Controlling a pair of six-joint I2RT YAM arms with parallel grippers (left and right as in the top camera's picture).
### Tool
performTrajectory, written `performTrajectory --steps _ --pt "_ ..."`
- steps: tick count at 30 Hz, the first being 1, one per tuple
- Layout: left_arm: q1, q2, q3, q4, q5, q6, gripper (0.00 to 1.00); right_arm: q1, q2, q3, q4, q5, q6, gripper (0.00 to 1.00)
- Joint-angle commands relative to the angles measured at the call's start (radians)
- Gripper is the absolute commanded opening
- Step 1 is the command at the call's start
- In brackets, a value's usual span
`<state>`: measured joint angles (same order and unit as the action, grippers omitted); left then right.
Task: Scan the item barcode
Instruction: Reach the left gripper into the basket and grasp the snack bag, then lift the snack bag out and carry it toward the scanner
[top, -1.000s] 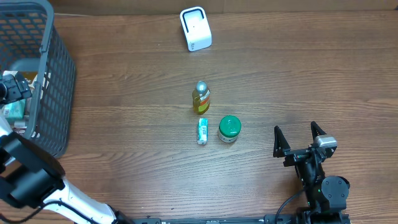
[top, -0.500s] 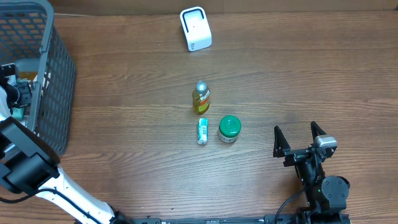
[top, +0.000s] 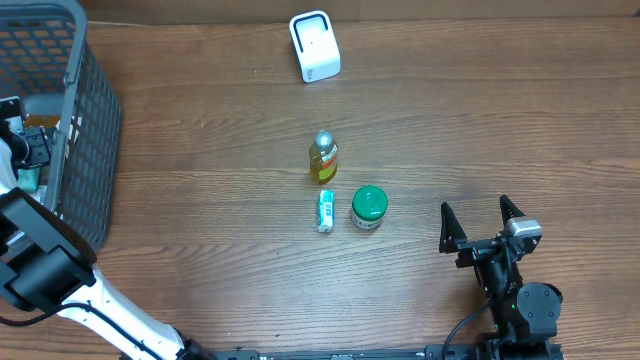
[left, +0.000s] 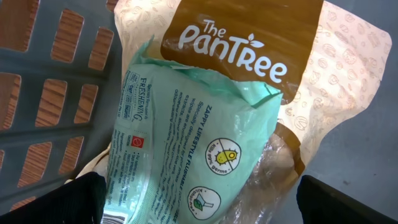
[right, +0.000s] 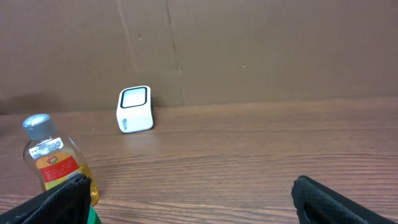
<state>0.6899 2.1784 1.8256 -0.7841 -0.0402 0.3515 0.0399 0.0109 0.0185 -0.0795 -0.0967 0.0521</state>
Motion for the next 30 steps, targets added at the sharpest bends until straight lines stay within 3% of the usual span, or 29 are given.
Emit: performTrajectory --steps 1,5,6,8,10,12,17,21,27,30 --pt "0.005 0.054 -0.011 0.003 0.011 0.023 0.99 0.0 -0.008 -0.011 0.003 0.009 0.0 1.0" --pt "0.005 0.119 -0.011 -0.019 0.006 0.021 1.0 0.0 -0.008 -0.011 0.003 0.009 0.0 1.0" --pt "0.005 0.13 -0.011 -0.023 0.003 0.021 0.96 0.0 -0.008 -0.011 0.003 0.009 0.001 1.0" --pt "0.005 0.137 -0.011 -0.022 -0.032 0.01 0.83 0.0 -0.008 -0.011 0.003 0.009 0.0 1.0" --pt "0.005 0.13 -0.01 -0.02 -0.068 0.007 0.57 0.0 -0.008 -0.011 0.003 0.009 0.0 1.0" --pt "0.005 0.119 -0.008 -0.021 -0.075 0.007 0.48 0.0 -0.008 -0.011 0.003 0.009 0.0 1.0" --pt "0.001 -0.002 0.029 -0.021 -0.075 -0.095 0.45 0.0 -0.008 -0.011 0.003 0.009 0.0 1.0" --pt "0.001 -0.195 0.071 0.013 -0.109 -0.212 0.36 0.0 -0.008 -0.011 0.003 0.009 0.0 1.0" --pt "-0.026 -0.52 0.09 0.146 -0.122 -0.319 0.35 0.0 -0.008 -0.011 0.003 0.009 0.0 1.0" --pt "-0.066 -0.625 0.09 0.148 -0.057 -0.42 0.35 0.0 -0.008 -0.011 0.003 0.009 0.0 1.0"
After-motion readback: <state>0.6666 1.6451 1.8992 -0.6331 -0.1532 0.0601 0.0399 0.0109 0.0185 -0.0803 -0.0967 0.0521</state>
